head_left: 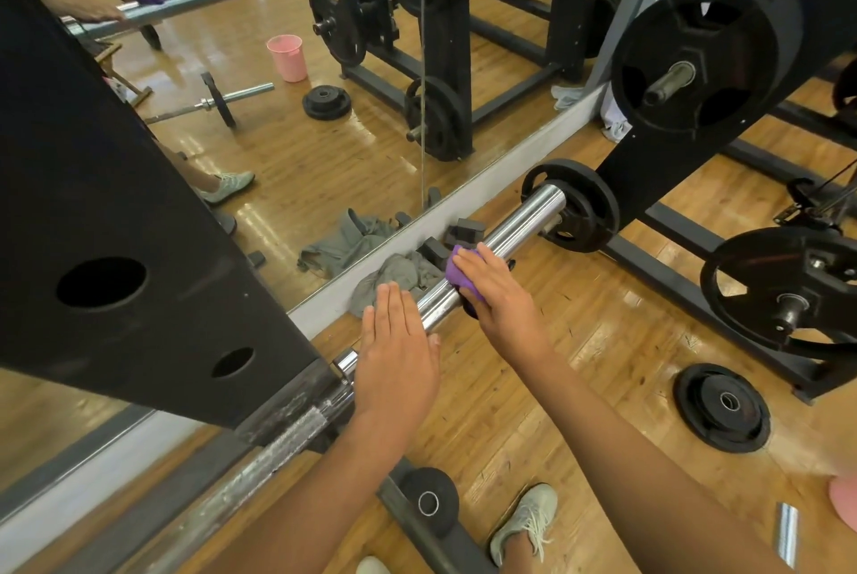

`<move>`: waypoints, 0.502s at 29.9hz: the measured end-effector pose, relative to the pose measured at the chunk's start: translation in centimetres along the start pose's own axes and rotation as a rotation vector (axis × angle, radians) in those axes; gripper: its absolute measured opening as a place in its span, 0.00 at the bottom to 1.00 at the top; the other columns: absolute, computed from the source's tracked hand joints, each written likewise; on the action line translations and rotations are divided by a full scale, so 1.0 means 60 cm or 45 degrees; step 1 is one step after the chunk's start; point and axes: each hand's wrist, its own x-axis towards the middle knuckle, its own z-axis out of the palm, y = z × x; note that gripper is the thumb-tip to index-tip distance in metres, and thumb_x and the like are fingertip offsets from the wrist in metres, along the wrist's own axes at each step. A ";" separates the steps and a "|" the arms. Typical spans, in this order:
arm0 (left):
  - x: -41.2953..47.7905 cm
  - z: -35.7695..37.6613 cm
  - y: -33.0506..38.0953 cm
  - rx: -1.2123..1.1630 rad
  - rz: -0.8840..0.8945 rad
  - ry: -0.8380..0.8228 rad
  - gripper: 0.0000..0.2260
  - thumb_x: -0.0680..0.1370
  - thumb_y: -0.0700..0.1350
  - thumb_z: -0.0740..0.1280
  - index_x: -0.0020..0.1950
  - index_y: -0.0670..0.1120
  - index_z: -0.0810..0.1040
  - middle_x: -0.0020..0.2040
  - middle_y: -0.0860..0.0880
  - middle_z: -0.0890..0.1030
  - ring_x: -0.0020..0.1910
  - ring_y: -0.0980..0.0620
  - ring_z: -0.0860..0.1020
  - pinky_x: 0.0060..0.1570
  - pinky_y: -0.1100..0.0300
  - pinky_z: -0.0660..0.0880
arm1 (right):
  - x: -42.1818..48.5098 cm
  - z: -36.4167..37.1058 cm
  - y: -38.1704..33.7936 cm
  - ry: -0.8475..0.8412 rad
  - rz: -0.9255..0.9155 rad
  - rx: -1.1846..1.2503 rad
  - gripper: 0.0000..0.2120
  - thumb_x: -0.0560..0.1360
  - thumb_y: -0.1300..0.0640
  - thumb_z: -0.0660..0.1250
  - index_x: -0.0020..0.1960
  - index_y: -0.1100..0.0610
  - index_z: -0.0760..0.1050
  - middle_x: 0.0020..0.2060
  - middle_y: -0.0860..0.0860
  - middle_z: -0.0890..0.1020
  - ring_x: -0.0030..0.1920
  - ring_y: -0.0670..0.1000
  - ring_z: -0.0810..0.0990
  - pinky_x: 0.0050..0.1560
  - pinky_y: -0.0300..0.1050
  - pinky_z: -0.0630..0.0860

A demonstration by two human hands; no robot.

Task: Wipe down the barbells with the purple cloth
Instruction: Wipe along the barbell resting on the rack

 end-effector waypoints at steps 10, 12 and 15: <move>0.001 -0.005 -0.001 -0.030 -0.022 -0.005 0.33 0.84 0.59 0.50 0.81 0.36 0.55 0.81 0.37 0.57 0.81 0.41 0.52 0.78 0.43 0.56 | 0.015 -0.014 -0.007 -0.105 0.104 0.000 0.21 0.84 0.51 0.59 0.76 0.53 0.69 0.75 0.46 0.70 0.79 0.49 0.57 0.74 0.49 0.66; 0.006 -0.015 -0.006 -0.064 -0.024 -0.055 0.34 0.84 0.61 0.50 0.81 0.37 0.54 0.81 0.39 0.56 0.82 0.43 0.51 0.78 0.44 0.54 | 0.029 -0.032 -0.007 -0.196 0.069 -0.067 0.22 0.84 0.49 0.57 0.76 0.52 0.68 0.75 0.46 0.70 0.79 0.49 0.58 0.75 0.50 0.64; 0.025 -0.026 -0.019 -0.116 -0.004 -0.153 0.35 0.83 0.62 0.51 0.81 0.38 0.52 0.82 0.41 0.55 0.82 0.45 0.49 0.78 0.45 0.50 | 0.048 -0.040 -0.021 -0.232 0.076 -0.106 0.20 0.85 0.49 0.57 0.73 0.54 0.72 0.71 0.48 0.75 0.77 0.52 0.62 0.76 0.53 0.62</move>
